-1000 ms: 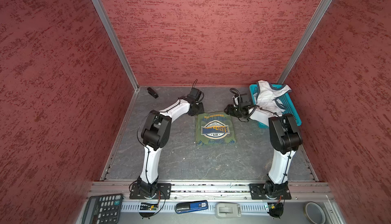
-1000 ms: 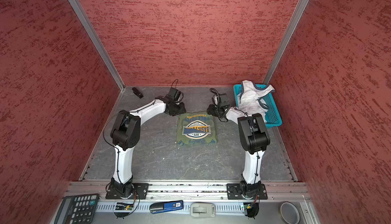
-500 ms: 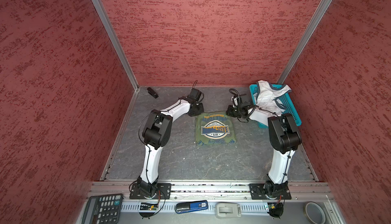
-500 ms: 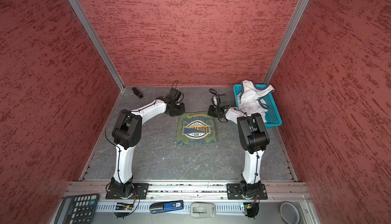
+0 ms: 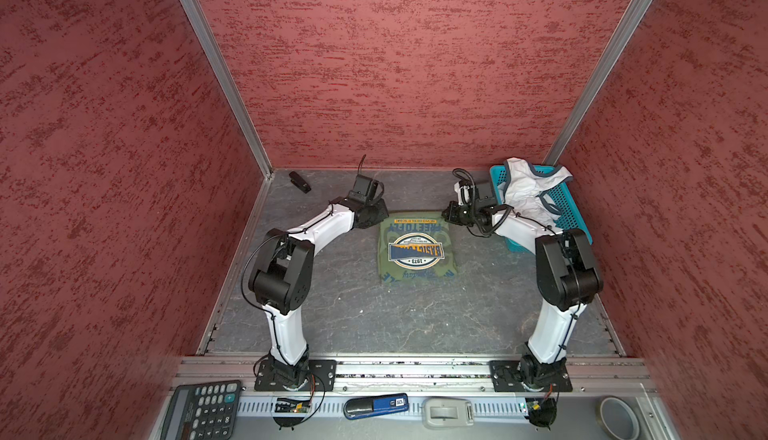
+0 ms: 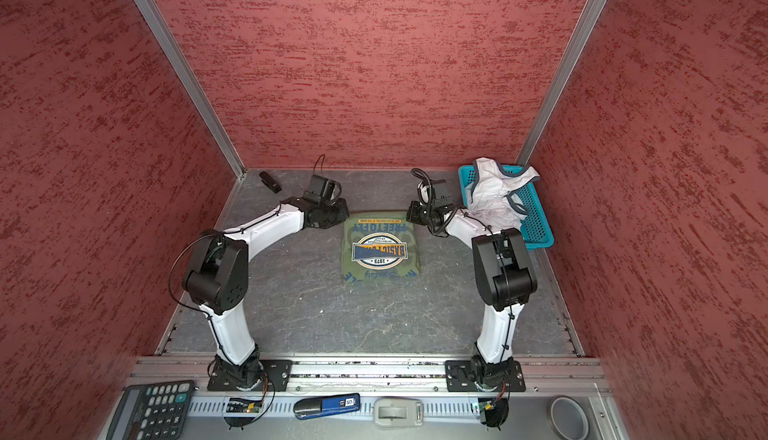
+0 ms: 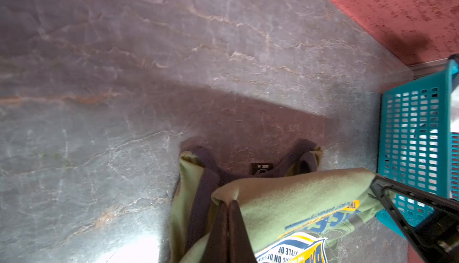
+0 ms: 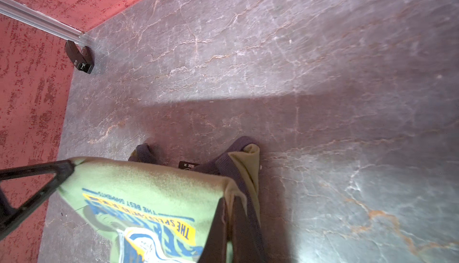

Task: Fold and stack the tank tops

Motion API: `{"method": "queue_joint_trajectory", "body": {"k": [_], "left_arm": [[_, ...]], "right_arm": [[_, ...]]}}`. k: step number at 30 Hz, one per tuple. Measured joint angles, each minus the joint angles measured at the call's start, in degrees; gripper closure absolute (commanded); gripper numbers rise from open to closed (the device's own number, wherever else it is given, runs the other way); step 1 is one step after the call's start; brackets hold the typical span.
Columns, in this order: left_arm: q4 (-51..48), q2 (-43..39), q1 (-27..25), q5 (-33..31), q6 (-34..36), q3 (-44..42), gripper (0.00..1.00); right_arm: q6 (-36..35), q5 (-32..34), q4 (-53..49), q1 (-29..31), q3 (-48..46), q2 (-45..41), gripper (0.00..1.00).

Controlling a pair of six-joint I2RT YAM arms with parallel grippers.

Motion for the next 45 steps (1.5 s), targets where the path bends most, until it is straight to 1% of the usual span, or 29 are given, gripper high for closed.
{"method": "queue_joint_trajectory", "body": {"k": [6, 7, 8, 9, 10, 12, 14, 16, 17, 18, 19, 21, 24, 26, 29, 31, 34, 37, 41, 45], "left_arm": [[1.0, 4.0, 1.2, 0.2, -1.0, 0.8, 1.00], [1.0, 5.2, 1.6, 0.3, -1.1, 1.6, 1.00], [1.0, 6.9, 2.0, 0.5, -1.1, 2.7, 0.98], [1.0, 8.2, 2.3, 0.7, -1.1, 3.7, 0.94], [0.7, 10.0, 2.6, 0.9, -1.1, 5.2, 0.88], [0.3, 12.6, 3.0, 0.8, -0.9, 7.2, 0.74], [-1.0, 13.4, 3.3, 0.3, -1.0, 8.0, 0.63], [-2.8, 12.8, 3.5, -1.0, -0.7, 8.0, 0.51], [-3.7, 12.1, 3.5, -2.0, -0.5, 7.9, 0.46], [-4.7, 10.9, 3.4, -3.4, -0.4, 7.5, 0.42], [-5.6, 9.2, 3.3, -4.8, -0.3, 6.9, 0.41], [-6.8, 5.2, 2.6, -6.7, 0.3, 5.4, 0.40], [-6.5, -0.4, -0.1, -6.8, 0.5, 4.4, 0.40], [-4.9, -1.8, -2.0, -5.8, 0.4, 4.4, 0.40], [-2.6, -0.2, -4.4, -3.2, 0.0, 4.8, 0.41], [-2.0, 3.5, -4.8, -1.7, -0.4, 6.2, 0.41], [-1.2, 9.1, -4.2, -0.9, -0.9, 7.8, 0.41], [-1.2, 12.8, -2.8, -0.7, -1.0, 8.1, 0.42], [-0.3, 13.5, -0.4, -0.2, -1.0, 8.4, 0.42], [0.1, 13.5, 2.2, 0.2, -0.8, 8.2, 0.42]], "right_arm": [[0.0, -0.6, 0.2, 0.1, 4.6, 6.0, 0.98], [0.0, -0.6, 0.2, 0.1, 5.5, 7.3, 0.95], [0.0, -0.6, 0.2, 0.1, 6.3, 8.7, 0.92], [0.0, -0.6, 0.2, 0.1, 7.0, 9.9, 0.87], [-0.1, -0.4, 0.1, 0.1, 7.8, 11.1, 0.79], [0.1, 0.5, -0.5, 0.1, 8.7, 12.6, 0.63], [-0.6, 2.5, -2.6, 0.1, 9.5, 12.9, 0.48], [-1.3, 5.0, -4.3, 0.1, 10.1, 12.3, 0.40], [-1.8, 6.1, -5.1, 0.1, 10.2, 11.6, 0.38], [-2.2, 7.5, -6.2, 0.2, 10.0, 10.4, 0.37], [-2.8, 8.7, -6.9, 0.3, 9.5, 8.6, 0.37], [-3.3, 10.1, -7.5, 0.7, 7.7, 4.2, 0.38], [-3.5, 9.9, -7.2, 1.5, 5.6, -2.1, 0.42], [-3.4, 8.9, -5.7, 2.5, 5.2, -3.5, 0.46], [-2.7, 6.4, -3.4, 3.4, 5.3, -1.3, 0.48], [-1.9, 4.4, -2.5, 3.9, 5.7, 2.2, 0.49], [-1.4, 2.4, -2.9, 4.1, 7.9, 8.8, 0.49], [-1.3, 3.0, -4.9, 3.8, 10.7, 13.6, 0.49], [-1.6, 5.3, -5.7, 2.4, 11.5, 13.8, 0.49], [-2.2, 7.4, -7.2, 0.0, 10.8, 12.9, 0.45]]}}
